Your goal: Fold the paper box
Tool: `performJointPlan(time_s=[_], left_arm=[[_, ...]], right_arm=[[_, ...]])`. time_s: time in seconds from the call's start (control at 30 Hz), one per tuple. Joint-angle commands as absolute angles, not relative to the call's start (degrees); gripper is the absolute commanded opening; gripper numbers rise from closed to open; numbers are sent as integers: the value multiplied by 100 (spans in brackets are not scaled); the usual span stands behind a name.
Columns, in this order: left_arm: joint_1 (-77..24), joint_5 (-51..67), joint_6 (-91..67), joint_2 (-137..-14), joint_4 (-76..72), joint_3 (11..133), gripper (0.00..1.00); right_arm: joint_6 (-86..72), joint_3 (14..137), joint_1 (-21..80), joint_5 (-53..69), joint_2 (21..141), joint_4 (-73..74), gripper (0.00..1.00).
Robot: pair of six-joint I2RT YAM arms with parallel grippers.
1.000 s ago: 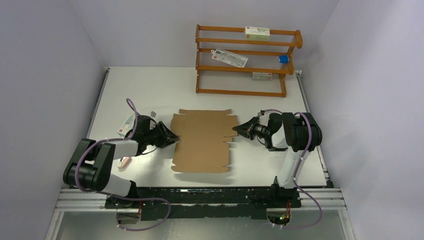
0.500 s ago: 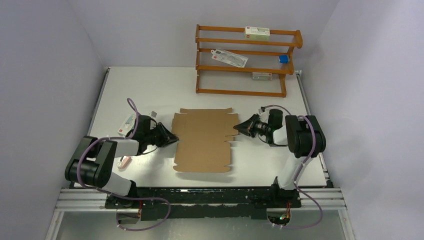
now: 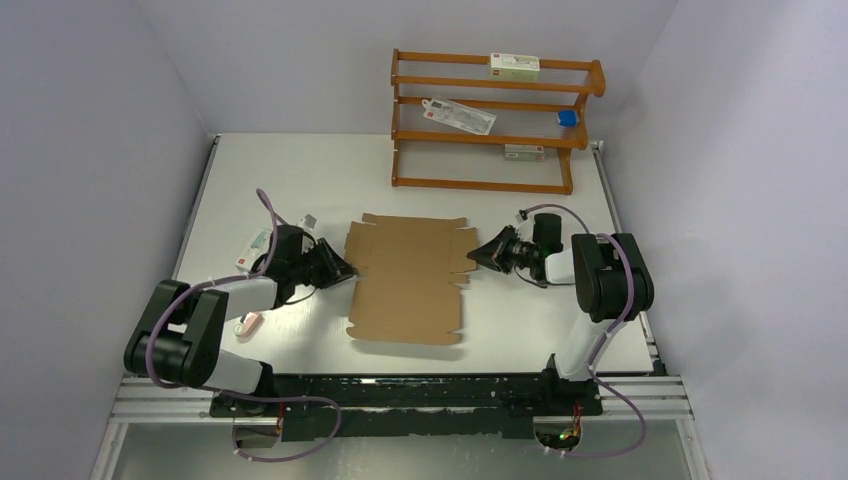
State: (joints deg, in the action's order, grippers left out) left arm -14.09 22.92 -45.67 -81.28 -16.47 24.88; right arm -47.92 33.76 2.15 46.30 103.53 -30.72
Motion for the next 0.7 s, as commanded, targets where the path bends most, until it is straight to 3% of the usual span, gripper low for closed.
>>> performJointPlan(time_s=[0.0, 0.3, 0.67], left_arm=[[-1559, 2323, -4518, -8251, -1915, 2564, 28], [-2016, 1711, -4000, -8180, -1287, 3000, 27], [-2967, 14, -3097, -8244, 319, 3940, 21]], right_arm=[[-4569, 3516, 323, 4542, 10266, -2816, 0], [-4005, 3778, 543, 4107, 10159, -2079, 0], [-3341, 4242, 983, 3236, 9933, -1098, 0]])
